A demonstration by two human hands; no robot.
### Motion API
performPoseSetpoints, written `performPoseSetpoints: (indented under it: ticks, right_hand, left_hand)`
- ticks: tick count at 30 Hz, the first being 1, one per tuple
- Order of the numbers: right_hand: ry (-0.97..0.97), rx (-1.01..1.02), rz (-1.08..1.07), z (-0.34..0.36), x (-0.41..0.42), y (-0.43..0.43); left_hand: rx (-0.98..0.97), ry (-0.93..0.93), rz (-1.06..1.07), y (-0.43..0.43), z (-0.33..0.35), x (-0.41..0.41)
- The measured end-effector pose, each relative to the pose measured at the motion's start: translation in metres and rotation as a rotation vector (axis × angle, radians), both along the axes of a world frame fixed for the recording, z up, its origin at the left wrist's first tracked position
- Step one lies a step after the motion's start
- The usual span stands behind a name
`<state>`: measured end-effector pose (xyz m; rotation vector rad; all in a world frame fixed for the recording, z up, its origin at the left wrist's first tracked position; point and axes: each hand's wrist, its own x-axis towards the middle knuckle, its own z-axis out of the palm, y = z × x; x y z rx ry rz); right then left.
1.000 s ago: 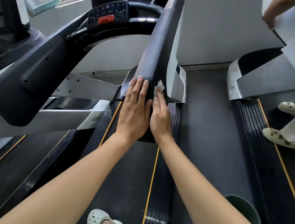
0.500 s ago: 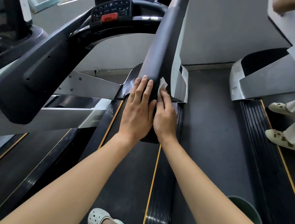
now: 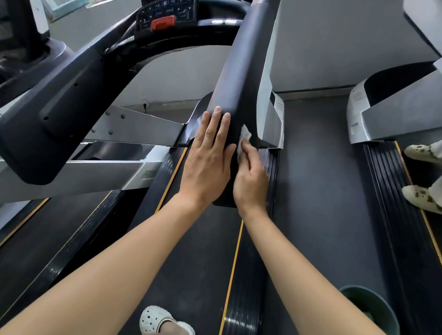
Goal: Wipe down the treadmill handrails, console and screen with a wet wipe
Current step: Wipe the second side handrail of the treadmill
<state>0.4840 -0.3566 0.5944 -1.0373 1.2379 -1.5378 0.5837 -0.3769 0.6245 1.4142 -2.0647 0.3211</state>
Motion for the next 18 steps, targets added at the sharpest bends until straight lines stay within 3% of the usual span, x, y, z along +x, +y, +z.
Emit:
performPoseSetpoints:
  ticks: [7,13,18]
  right_hand:
    - [0.165,-0.083,-0.003,-0.027,0.005,0.020]
    - [0.081,0.070,0.029,-0.044,0.003,0.036]
    - [0.083,-0.072,-0.028,-0.023,0.013,0.020]
  left_hand:
    - [-0.001,-0.069,0.023,0.026,-0.014,0.002]
    - [0.034,-0.126,0.014,0.033,-0.014,0.014]
    - [0.062,-0.121,0.010,0.033,-0.018,0.010]
